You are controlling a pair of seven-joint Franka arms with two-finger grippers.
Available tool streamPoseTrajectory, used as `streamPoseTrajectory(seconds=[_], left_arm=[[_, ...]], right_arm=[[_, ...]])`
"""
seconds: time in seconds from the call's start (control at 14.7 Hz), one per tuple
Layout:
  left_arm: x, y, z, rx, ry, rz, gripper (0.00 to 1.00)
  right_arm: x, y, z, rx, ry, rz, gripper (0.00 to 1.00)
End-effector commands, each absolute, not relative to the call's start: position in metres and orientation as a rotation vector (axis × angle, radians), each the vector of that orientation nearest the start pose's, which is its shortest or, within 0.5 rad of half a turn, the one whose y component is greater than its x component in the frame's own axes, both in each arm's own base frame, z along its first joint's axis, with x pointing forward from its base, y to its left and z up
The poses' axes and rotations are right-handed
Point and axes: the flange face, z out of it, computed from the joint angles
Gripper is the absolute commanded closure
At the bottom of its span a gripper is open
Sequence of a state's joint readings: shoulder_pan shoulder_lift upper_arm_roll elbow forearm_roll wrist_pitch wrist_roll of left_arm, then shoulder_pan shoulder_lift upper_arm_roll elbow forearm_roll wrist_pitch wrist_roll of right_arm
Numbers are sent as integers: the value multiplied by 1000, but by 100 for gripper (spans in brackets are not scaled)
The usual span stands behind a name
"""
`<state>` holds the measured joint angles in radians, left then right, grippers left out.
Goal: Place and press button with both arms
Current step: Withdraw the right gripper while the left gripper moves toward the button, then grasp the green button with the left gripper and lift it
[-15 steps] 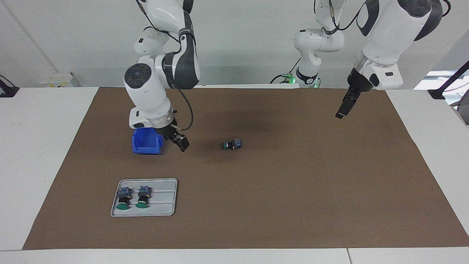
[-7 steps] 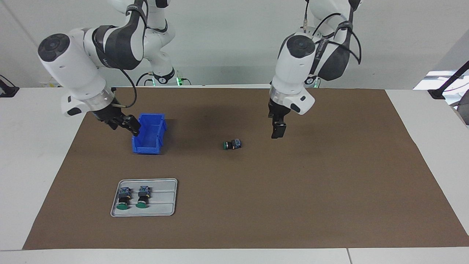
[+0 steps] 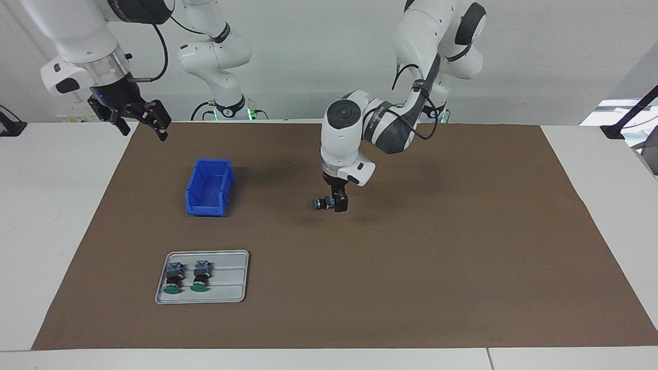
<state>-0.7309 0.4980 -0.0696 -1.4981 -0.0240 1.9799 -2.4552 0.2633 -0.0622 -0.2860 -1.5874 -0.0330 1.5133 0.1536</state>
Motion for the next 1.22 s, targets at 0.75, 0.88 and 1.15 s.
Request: streamPoseTrajectory(seconds=[0.75,0.88,1.15], left_arm=[[457,-529,306,2030,2397,-51,5],[453,-530,301,2035,2386,-50,5],[449,-531,300,2045,2388,-50,18]], right_arm=[[517,23,649,-3171,134,28,1],[520,23,649,-3170,134,3,1],[521,16,650,-3166,155,-6,1]])
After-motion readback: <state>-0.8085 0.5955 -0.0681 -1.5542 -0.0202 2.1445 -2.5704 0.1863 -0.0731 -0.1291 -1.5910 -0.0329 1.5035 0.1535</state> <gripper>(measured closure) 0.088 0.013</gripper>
